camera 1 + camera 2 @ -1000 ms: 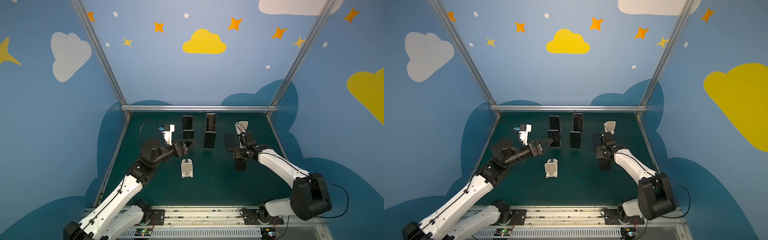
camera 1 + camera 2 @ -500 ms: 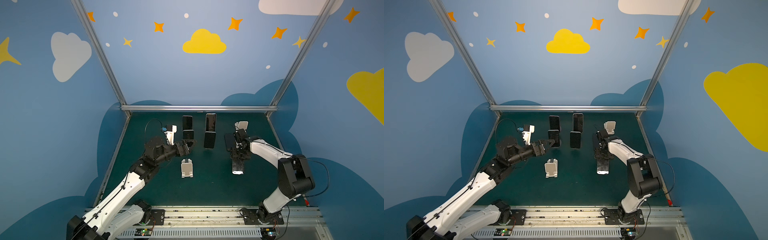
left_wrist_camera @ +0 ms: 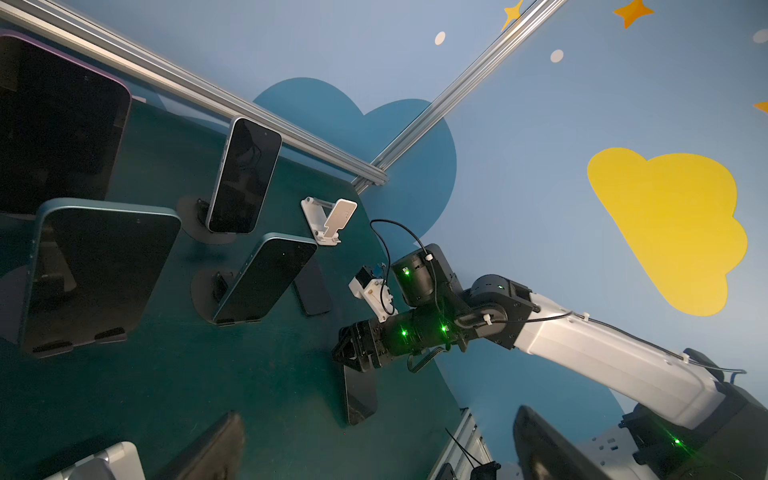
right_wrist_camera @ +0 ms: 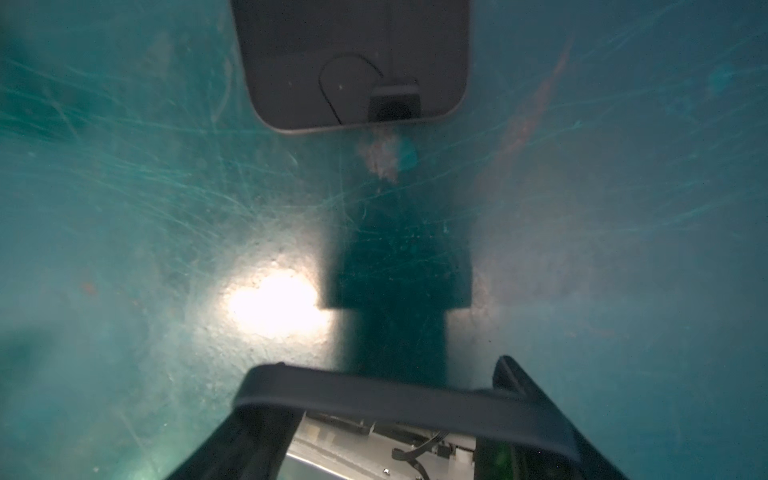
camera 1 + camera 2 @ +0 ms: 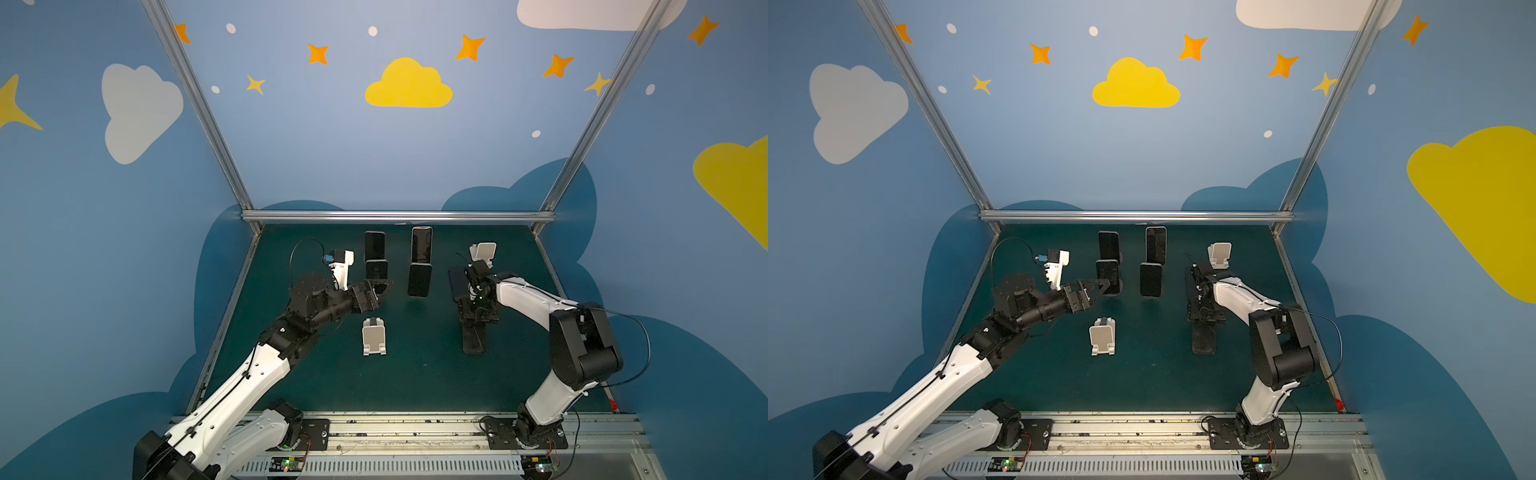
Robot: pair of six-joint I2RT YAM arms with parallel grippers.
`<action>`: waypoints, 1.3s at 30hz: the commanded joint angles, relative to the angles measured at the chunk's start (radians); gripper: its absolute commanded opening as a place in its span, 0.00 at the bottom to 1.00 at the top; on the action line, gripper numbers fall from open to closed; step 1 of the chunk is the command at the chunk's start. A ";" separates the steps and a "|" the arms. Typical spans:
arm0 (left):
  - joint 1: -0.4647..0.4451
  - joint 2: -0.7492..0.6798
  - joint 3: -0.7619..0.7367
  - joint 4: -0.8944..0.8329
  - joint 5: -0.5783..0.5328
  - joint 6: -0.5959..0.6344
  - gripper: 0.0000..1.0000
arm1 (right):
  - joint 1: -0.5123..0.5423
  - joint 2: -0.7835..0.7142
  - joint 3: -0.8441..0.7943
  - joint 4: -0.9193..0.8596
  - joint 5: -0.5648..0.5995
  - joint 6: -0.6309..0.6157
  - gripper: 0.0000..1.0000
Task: Remove the phone from the phone stand
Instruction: 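Lower the held black phone flat onto the table beside the other phone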
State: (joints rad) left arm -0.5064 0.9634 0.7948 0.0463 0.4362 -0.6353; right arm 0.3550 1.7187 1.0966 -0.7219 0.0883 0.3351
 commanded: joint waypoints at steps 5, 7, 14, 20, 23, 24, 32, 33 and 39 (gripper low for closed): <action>-0.004 -0.013 0.021 0.005 -0.005 0.019 1.00 | -0.004 0.073 0.080 -0.083 0.007 -0.083 0.74; -0.003 -0.015 0.015 0.008 -0.012 0.021 1.00 | -0.004 0.100 0.107 -0.096 -0.006 -0.105 0.74; -0.003 -0.015 0.017 0.006 -0.013 0.021 1.00 | -0.004 0.162 0.157 -0.105 -0.029 -0.125 0.75; -0.003 -0.013 0.018 0.001 -0.020 0.025 1.00 | -0.002 0.186 0.168 -0.133 0.000 -0.112 0.76; -0.003 -0.013 0.020 -0.005 -0.029 0.024 1.00 | 0.002 0.198 0.178 -0.151 0.027 -0.110 0.77; -0.003 -0.017 0.021 -0.013 -0.040 0.023 1.00 | 0.009 0.206 0.183 -0.157 0.042 -0.112 0.77; -0.004 -0.063 -0.001 -0.013 -0.121 0.035 1.00 | 0.033 0.241 0.209 -0.182 0.075 -0.116 0.78; -0.003 -0.066 -0.002 -0.011 -0.125 0.037 1.00 | 0.032 0.240 0.208 -0.182 0.072 -0.116 0.78; -0.003 -0.058 0.002 -0.015 -0.116 0.037 1.00 | 0.024 0.221 0.198 -0.159 0.023 -0.117 0.79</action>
State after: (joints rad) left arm -0.5072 0.9047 0.7944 0.0254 0.3267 -0.6167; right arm 0.3813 1.9331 1.3025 -0.8825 0.1307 0.2234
